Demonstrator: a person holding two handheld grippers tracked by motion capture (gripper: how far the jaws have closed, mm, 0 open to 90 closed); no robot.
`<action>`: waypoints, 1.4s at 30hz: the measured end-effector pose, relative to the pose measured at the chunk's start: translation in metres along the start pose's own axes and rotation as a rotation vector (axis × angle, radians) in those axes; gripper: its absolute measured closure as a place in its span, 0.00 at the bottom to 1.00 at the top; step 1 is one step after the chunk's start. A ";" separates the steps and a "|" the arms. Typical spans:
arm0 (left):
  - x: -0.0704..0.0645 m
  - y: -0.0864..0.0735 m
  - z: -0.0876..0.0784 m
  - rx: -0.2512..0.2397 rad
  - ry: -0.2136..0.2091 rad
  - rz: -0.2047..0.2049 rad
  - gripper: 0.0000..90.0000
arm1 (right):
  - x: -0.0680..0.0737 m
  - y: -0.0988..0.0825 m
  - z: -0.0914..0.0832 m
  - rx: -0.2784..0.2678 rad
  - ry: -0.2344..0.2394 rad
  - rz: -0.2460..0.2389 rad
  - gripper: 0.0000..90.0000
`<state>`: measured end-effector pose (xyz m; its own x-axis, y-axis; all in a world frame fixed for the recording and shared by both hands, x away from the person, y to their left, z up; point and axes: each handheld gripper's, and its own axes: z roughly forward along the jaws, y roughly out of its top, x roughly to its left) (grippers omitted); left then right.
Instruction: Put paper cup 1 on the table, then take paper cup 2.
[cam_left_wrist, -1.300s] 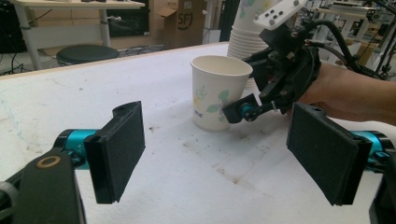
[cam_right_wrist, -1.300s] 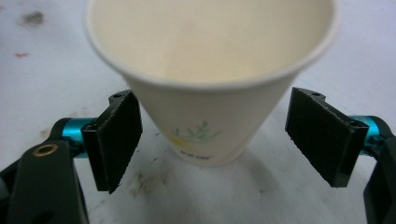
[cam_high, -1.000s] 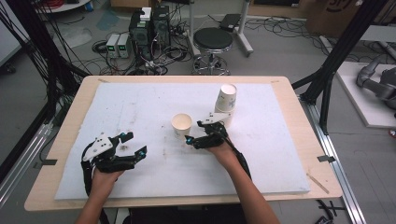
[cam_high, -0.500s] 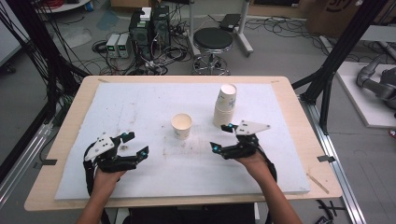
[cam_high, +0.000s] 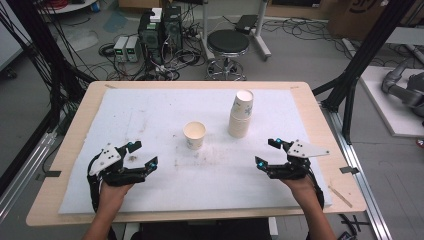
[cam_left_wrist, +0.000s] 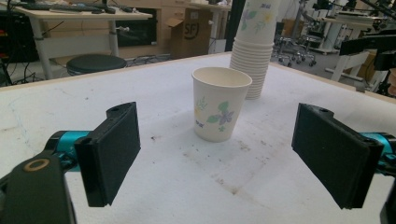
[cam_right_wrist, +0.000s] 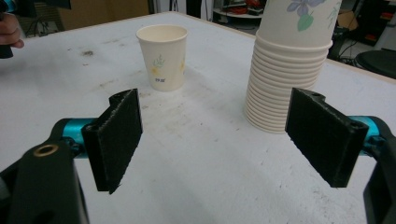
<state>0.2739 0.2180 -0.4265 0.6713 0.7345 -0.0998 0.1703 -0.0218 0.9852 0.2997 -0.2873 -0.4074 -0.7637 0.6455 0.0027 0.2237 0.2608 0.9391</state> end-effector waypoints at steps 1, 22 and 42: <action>0.000 0.000 0.000 0.001 0.002 -0.003 0.17 | 0.000 -0.001 0.001 0.003 -0.001 -0.003 0.22; 0.004 -0.003 0.001 0.014 -0.012 -0.019 0.17 | -0.004 -0.002 -0.001 -0.006 -0.023 0.010 0.22; 0.001 -0.002 -0.003 0.002 0.001 -0.021 0.17 | -0.007 0.009 -0.003 -0.009 -0.016 0.028 0.22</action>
<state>0.2722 0.2209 -0.4282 0.6670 0.7353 -0.1205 0.1858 -0.0075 0.9826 0.3051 -0.2923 -0.3982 -0.7478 0.6635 0.0233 0.2389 0.2362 0.9419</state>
